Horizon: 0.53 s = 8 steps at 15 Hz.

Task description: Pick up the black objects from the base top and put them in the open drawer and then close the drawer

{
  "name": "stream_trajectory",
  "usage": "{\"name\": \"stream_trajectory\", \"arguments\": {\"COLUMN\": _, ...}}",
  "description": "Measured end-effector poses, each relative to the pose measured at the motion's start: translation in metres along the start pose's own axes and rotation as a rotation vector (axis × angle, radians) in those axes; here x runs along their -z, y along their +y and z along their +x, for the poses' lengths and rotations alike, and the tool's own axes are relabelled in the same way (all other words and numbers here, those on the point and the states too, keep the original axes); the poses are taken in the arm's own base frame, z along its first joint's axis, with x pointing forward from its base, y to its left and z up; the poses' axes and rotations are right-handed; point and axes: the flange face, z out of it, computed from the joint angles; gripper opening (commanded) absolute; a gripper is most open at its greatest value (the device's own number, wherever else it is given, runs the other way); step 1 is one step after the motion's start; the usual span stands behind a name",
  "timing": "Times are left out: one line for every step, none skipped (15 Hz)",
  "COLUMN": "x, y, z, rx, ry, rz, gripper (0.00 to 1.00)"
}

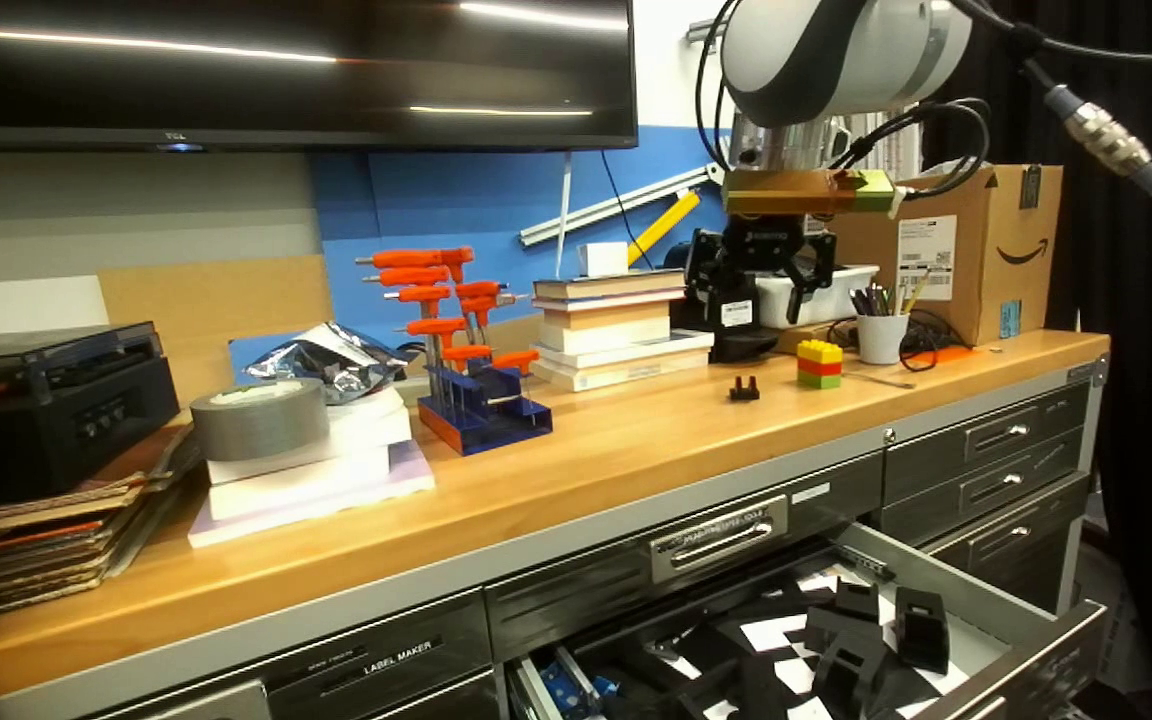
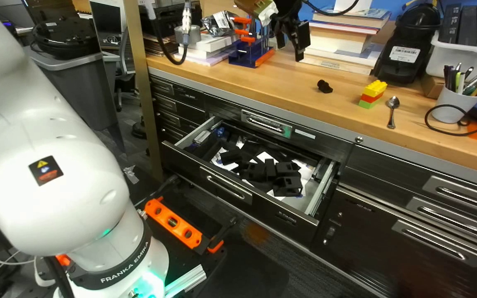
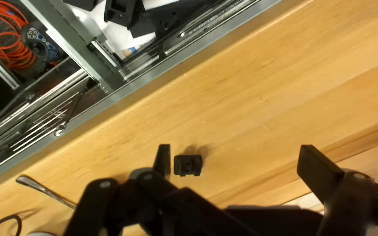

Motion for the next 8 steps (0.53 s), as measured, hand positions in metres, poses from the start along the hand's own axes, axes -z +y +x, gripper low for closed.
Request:
{"name": "stream_trajectory", "arguments": {"x": -0.005, "y": -0.003, "z": 0.007, "rx": 0.009, "ry": -0.001, "rz": -0.006, "gripper": 1.00}}
{"name": "stream_trajectory", "arguments": {"x": -0.012, "y": -0.006, "z": 0.014, "rx": 0.015, "ry": -0.005, "rz": -0.011, "gripper": 1.00}}
{"name": "stream_trajectory", "arguments": {"x": -0.020, "y": -0.008, "z": 0.021, "rx": 0.019, "ry": -0.012, "rz": -0.014, "gripper": 1.00}}
{"name": "stream_trajectory", "arguments": {"x": -0.029, "y": -0.010, "z": 0.028, "rx": 0.022, "ry": -0.023, "rz": -0.019, "gripper": 1.00}}
{"name": "stream_trajectory", "arguments": {"x": -0.039, "y": -0.010, "z": 0.036, "rx": 0.021, "ry": -0.034, "rz": -0.026, "gripper": 1.00}}
{"name": "stream_trajectory", "arguments": {"x": -0.048, "y": -0.010, "z": 0.042, "rx": 0.020, "ry": -0.044, "rz": -0.034, "gripper": 1.00}}
{"name": "stream_trajectory", "arguments": {"x": -0.057, "y": -0.010, "z": 0.049, "rx": 0.017, "ry": -0.055, "rz": -0.043, "gripper": 1.00}}
{"name": "stream_trajectory", "arguments": {"x": -0.066, "y": -0.009, "z": 0.055, "rx": 0.014, "ry": -0.065, "rz": -0.050, "gripper": 1.00}}
